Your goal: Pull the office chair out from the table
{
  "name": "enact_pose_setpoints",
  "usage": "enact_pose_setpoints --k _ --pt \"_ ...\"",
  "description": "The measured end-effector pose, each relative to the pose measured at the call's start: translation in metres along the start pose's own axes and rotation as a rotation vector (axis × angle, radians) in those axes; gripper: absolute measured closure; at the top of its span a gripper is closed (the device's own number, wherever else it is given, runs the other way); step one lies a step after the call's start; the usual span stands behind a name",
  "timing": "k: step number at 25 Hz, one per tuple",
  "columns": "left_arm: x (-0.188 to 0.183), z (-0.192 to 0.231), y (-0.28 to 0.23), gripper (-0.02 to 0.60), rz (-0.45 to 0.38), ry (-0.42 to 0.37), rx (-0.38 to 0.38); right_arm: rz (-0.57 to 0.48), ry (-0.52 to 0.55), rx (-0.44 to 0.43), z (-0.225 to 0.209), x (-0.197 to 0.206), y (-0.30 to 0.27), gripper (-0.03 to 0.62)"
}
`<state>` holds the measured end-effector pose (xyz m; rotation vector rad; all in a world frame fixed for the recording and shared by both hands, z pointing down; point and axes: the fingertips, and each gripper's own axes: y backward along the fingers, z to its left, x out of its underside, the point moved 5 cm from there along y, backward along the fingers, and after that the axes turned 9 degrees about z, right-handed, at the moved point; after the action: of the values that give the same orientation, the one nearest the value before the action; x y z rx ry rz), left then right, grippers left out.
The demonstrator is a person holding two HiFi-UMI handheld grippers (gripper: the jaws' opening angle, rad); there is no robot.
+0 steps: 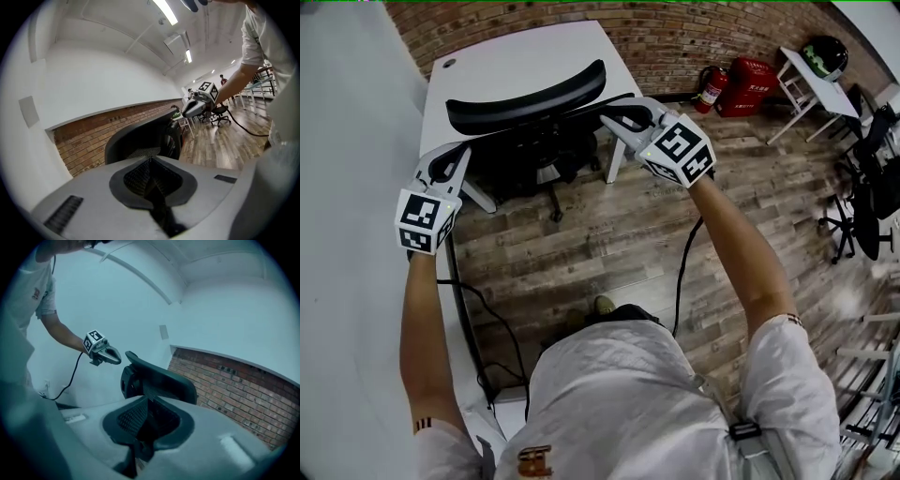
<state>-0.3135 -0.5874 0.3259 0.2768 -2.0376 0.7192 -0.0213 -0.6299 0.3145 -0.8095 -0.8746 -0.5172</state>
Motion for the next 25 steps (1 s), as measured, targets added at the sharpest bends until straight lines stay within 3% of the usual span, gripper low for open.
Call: enact_pose_setpoints --k 8,15,20,25 --pt "0.031 0.015 -0.021 0.500 0.166 -0.102 0.012 0.172 0.133 -0.048 -0.024 0.032 -0.022 0.472" --pt "0.079 0.038 -0.041 0.356 0.436 -0.266 0.055 0.384 0.261 -0.097 -0.049 0.069 -0.050 0.353" --pt "0.101 0.051 -0.058 0.322 0.558 -0.352 0.118 0.500 0.351 -0.145 -0.064 0.087 -0.072 0.321" --pt "0.113 0.060 -0.077 0.314 0.621 -0.388 0.169 0.605 0.424 -0.211 -0.070 0.107 -0.096 0.304"
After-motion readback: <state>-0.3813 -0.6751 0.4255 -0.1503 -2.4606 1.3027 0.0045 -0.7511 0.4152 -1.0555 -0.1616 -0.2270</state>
